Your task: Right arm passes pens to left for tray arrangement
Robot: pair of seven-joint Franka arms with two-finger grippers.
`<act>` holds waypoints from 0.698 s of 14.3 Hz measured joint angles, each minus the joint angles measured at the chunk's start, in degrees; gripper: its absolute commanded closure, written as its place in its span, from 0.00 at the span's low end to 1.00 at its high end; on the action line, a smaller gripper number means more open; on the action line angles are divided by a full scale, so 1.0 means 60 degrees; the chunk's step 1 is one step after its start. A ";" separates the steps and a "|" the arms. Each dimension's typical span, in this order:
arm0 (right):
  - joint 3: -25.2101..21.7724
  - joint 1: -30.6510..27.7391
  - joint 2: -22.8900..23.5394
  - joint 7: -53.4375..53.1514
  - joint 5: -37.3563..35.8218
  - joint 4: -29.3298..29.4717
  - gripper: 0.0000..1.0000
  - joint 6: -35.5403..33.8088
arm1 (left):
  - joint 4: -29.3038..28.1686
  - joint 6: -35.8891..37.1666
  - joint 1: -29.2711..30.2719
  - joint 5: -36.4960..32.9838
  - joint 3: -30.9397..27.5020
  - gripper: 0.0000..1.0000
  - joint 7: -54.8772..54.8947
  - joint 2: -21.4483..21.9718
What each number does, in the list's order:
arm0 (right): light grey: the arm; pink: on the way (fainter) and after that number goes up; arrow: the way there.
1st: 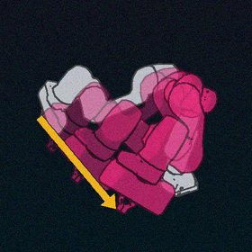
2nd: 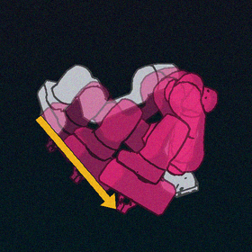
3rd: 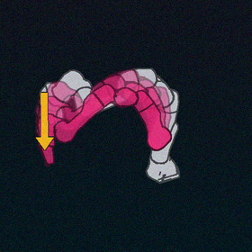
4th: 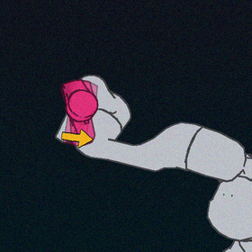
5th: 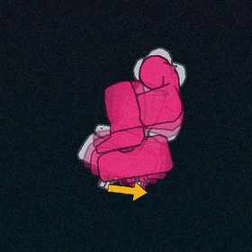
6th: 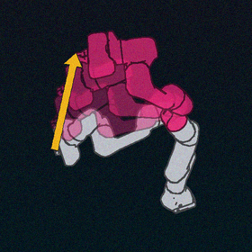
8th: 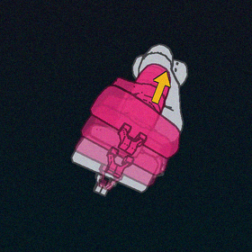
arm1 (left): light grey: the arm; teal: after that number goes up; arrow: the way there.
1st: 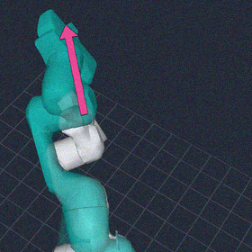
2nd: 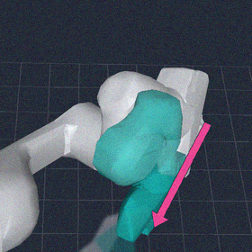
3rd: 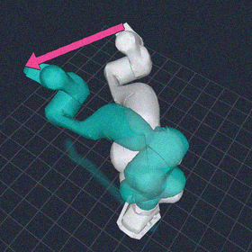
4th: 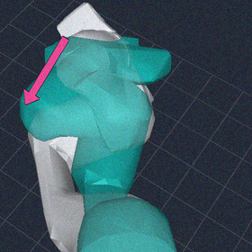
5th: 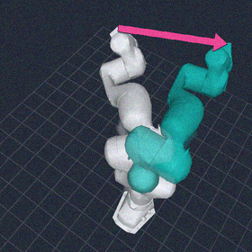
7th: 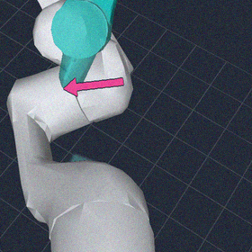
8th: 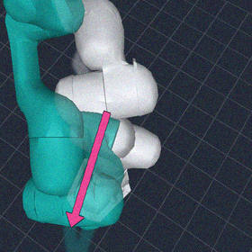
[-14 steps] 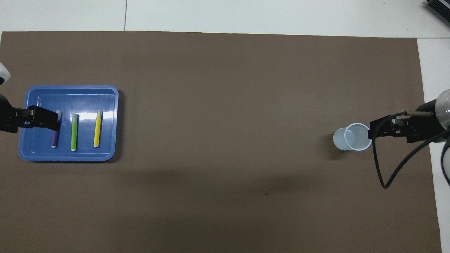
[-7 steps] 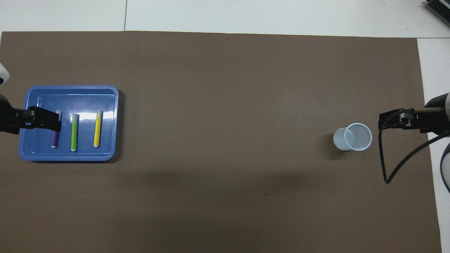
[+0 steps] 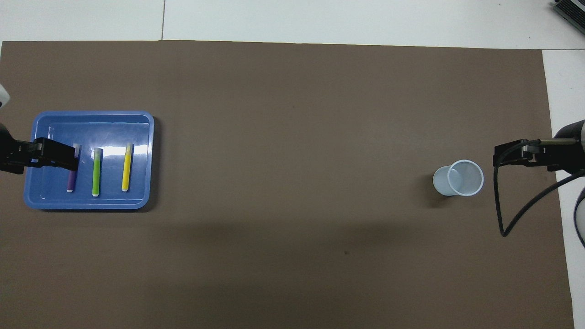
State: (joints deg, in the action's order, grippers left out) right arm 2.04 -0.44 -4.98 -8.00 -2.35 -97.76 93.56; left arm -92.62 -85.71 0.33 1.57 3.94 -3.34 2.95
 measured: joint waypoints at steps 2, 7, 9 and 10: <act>0.0000 0.0004 0.0000 0.0004 0.0005 -0.0001 0.00 0.0006 | 0.0000 0.0003 0.0000 0.0000 -0.0003 0.00 0.0000 0.0000; 0.0004 0.0010 -0.0005 0.0005 0.0018 0.0010 0.00 0.0050 | 0.0001 0.0005 0.0000 0.0000 -0.0004 0.00 0.0000 0.0000; 0.0014 0.0015 -0.0045 0.0005 0.0020 0.0013 0.00 0.0050 | 0.0001 0.0006 0.0000 0.0000 -0.0004 0.00 0.0000 0.0000; 0.0014 0.0012 -0.0069 0.0005 0.0020 0.0013 0.00 0.0050 | 0.0001 0.0007 0.0000 0.0000 -0.0004 0.00 0.0000 0.0000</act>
State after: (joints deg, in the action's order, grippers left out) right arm 2.12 -0.37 -5.40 -7.97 -2.23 -97.68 93.87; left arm -92.61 -85.67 0.33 1.57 3.92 -3.34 2.95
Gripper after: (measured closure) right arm 0.000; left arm 0.000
